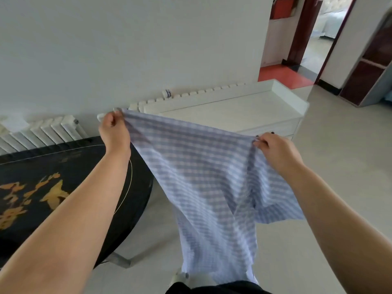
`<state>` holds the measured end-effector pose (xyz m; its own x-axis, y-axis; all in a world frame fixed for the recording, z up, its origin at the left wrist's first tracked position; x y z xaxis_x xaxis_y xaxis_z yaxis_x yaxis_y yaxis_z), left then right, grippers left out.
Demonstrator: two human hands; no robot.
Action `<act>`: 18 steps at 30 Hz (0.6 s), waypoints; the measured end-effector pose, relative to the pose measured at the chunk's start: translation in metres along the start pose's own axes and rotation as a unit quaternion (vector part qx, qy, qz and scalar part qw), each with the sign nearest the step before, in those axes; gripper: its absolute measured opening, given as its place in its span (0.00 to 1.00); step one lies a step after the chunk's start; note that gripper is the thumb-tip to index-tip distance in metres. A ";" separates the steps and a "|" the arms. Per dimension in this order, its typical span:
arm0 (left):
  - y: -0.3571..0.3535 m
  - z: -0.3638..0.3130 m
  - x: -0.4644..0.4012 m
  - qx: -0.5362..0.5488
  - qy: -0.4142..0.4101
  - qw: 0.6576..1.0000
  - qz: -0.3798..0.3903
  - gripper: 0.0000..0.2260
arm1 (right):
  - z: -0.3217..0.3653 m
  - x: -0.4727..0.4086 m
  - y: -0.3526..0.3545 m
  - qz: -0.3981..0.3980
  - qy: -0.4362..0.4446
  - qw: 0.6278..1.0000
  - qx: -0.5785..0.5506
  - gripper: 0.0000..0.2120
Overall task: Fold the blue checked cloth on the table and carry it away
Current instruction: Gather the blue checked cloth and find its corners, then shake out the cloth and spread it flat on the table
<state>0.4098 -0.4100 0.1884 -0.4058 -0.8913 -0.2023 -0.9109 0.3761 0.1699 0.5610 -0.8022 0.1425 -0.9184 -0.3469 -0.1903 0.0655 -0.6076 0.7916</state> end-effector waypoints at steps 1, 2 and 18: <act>-0.007 -0.004 0.000 -0.009 -0.011 1.000 0.010 0.17 | -0.006 0.003 -0.002 0.007 -0.010 1.000 0.008 0.11; -0.013 -0.006 0.001 -0.020 -0.021 0.999 0.023 0.17 | -0.011 0.006 -0.003 0.013 -0.019 1.000 0.009 0.10; -0.022 -0.024 -0.025 0.014 0.021 0.999 0.038 0.15 | 0.034 -0.011 0.063 -0.058 -0.018 0.997 -0.056 0.11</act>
<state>0.4423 -0.4021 0.2129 -0.4702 -0.8699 -0.1488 -0.8799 0.4490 0.1555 0.5618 -0.8123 0.2144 -0.9359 -0.2446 -0.2535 -0.0002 -0.7192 0.6948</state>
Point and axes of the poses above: each hand's wrist, its own x-axis away from the middle knuckle, its own y-axis out of the back of the hand, z = x × y, the point moved 7 cm from there along -x, towards the middle knuckle, and after that the axes turned 5 degrees about -x, right-handed, at the moved point
